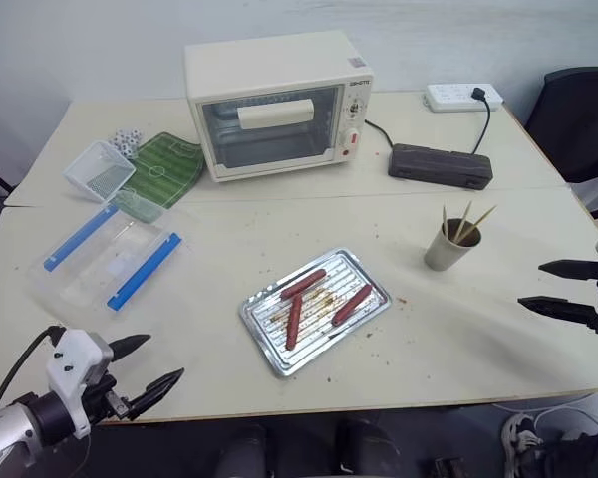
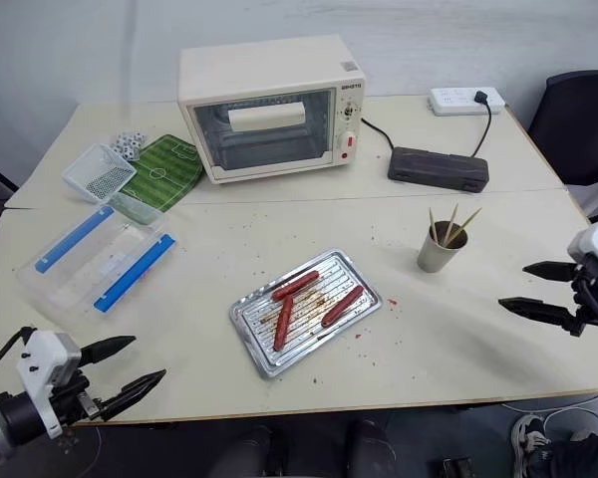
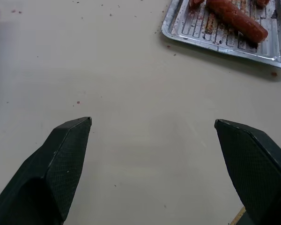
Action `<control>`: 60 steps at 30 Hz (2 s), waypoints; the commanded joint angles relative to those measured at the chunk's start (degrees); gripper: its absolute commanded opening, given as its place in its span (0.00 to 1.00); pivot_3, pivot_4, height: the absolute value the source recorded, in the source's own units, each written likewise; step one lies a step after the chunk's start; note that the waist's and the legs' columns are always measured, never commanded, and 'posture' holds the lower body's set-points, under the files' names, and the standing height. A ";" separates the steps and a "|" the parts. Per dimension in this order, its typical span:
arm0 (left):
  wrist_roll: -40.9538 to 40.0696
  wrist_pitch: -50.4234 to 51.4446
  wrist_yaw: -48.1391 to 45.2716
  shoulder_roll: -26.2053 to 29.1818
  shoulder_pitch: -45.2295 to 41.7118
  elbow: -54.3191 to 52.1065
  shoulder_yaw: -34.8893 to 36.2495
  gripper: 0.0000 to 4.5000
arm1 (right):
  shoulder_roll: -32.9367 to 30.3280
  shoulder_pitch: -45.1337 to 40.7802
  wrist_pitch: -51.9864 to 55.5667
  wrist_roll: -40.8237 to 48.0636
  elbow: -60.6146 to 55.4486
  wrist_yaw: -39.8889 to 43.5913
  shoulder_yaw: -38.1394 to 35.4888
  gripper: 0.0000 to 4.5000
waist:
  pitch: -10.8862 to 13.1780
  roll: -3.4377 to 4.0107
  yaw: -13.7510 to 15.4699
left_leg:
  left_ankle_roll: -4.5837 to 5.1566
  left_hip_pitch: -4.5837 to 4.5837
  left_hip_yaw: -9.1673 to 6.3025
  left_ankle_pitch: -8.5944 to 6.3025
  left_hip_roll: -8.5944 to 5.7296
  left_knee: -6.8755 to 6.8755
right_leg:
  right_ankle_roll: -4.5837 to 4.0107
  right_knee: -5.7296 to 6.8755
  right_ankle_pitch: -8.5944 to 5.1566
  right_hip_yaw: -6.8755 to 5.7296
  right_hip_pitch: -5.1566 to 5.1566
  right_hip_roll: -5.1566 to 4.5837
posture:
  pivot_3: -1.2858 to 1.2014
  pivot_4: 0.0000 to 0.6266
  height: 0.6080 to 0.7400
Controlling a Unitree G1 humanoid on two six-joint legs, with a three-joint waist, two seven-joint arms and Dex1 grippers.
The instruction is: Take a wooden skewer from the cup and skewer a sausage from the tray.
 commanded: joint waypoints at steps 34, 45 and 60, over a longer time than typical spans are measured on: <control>-14.76 10.75 5.00 4.46 -24.92 -3.54 -8.56 1.00 | 13.32 -1.27 24.85 16.79 -33.19 -28.10 -9.57 0.56 | -0.01 0.01 0.18 | -0.06 0.00 -0.09 0.08 -0.06 0.07 | 0.04 0.21 0.02 0.20 0.03 0.04 | 0.52 0.24 1.00; -11.48 11.53 6.91 1.11 -47.19 1.49 -26.52 1.00 | 20.67 -17.41 24.81 9.79 -28.18 -43.08 5.20 0.56 | -0.01 -0.01 0.19 | -0.07 -0.07 0.03 0.23 -0.15 0.12 | 0.10 0.46 0.06 0.07 0.01 0.17 | 0.52 0.24 1.00; -8.57 10.18 7.20 -0.92 -51.45 3.18 -29.63 1.00 | 24.52 -22.75 19.25 2.69 -18.87 -44.33 10.91 0.43 | -0.01 -0.02 0.08 | -0.07 -0.06 0.09 0.29 -0.12 0.14 | 0.14 0.47 0.08 0.13 -0.02 0.23 | 0.52 0.24 1.00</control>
